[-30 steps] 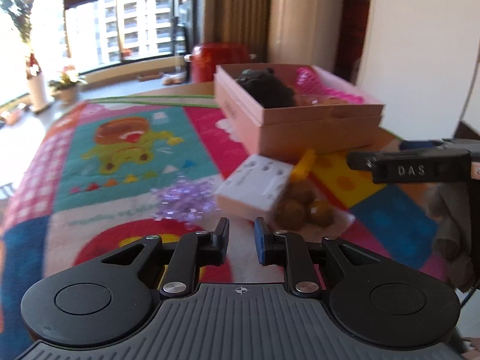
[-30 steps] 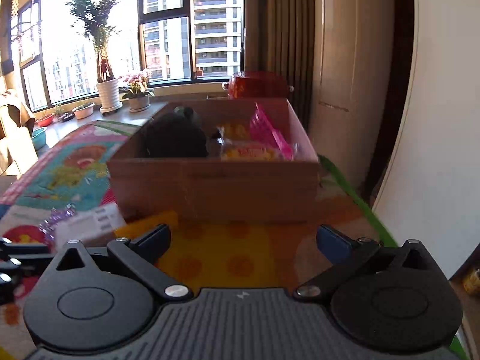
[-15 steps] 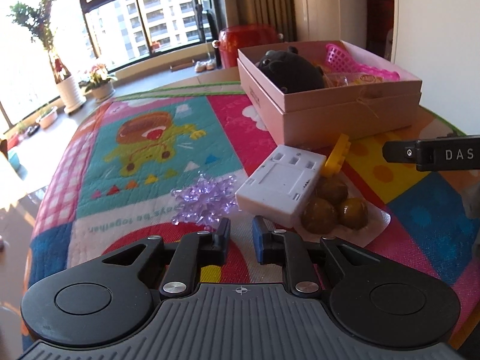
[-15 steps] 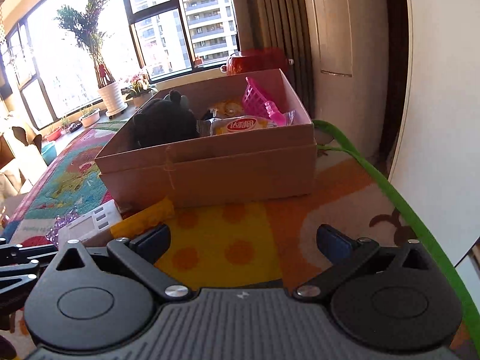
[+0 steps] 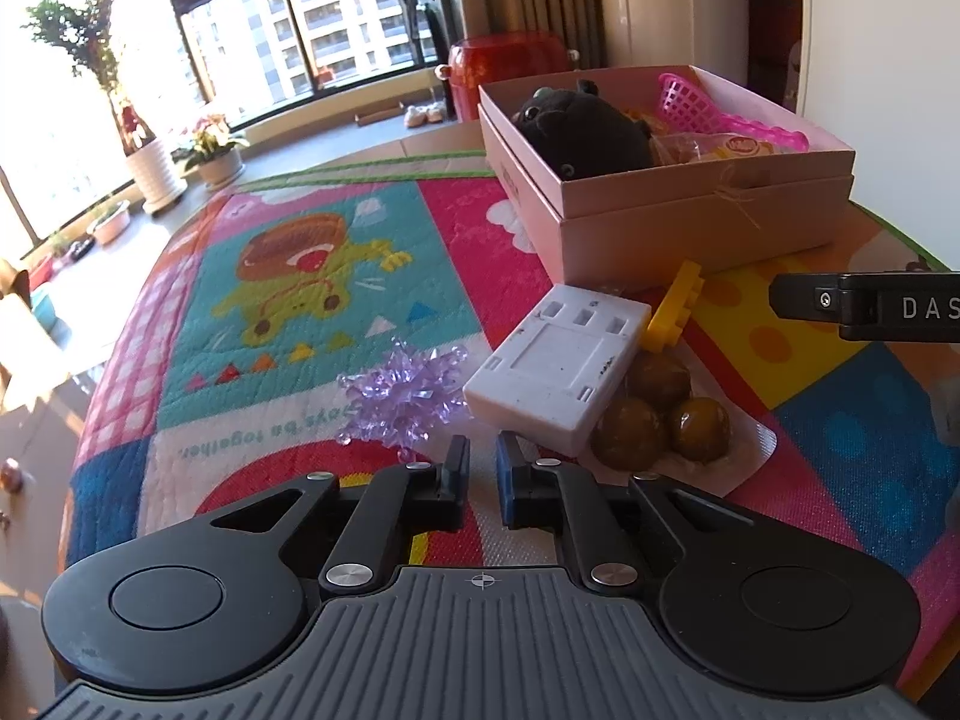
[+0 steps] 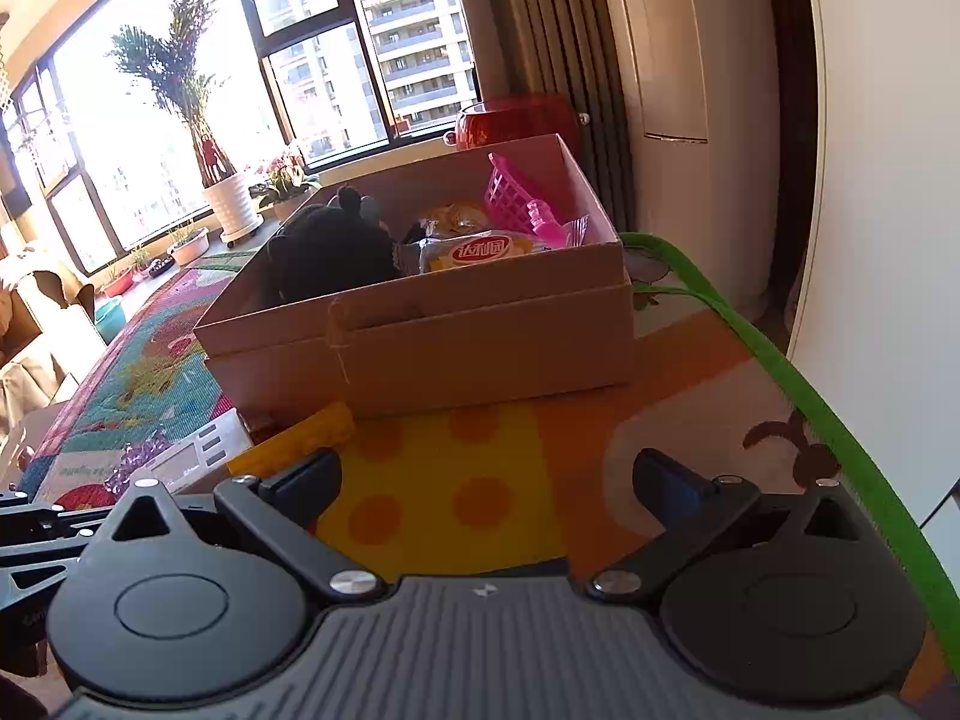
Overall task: Organize objects
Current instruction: 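Move the left tool down to the white plastic case on the mat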
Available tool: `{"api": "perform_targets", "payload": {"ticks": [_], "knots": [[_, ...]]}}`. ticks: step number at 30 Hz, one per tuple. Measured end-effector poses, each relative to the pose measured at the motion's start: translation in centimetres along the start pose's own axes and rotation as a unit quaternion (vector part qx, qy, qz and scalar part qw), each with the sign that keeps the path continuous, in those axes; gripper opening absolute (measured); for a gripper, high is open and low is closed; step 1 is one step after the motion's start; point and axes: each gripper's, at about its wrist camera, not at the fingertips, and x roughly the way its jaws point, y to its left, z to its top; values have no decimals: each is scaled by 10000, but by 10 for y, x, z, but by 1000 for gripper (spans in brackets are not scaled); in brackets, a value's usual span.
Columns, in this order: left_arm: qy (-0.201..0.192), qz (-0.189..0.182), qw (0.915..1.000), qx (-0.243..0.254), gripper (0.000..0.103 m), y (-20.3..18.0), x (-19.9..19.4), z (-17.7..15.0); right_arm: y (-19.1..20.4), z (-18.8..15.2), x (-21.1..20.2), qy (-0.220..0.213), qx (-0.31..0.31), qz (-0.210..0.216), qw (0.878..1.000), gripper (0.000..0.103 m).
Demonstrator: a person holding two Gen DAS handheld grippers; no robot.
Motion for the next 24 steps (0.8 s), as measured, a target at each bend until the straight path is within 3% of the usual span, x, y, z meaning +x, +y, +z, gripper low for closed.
{"api": "perform_targets", "payload": {"ticks": [8,18,24], "knots": [[-145,-135,9997,-156,11,5,-2,-6,2,0,1,38,-11,-34,10000,103],[-346,-725,9962,-349,12,14,-9,-19,4,0,3,84,-44,-83,9999,103],[-488,-896,9939,-421,13,19,-11,-25,7,-1,5,119,-134,-160,9997,103]]}}
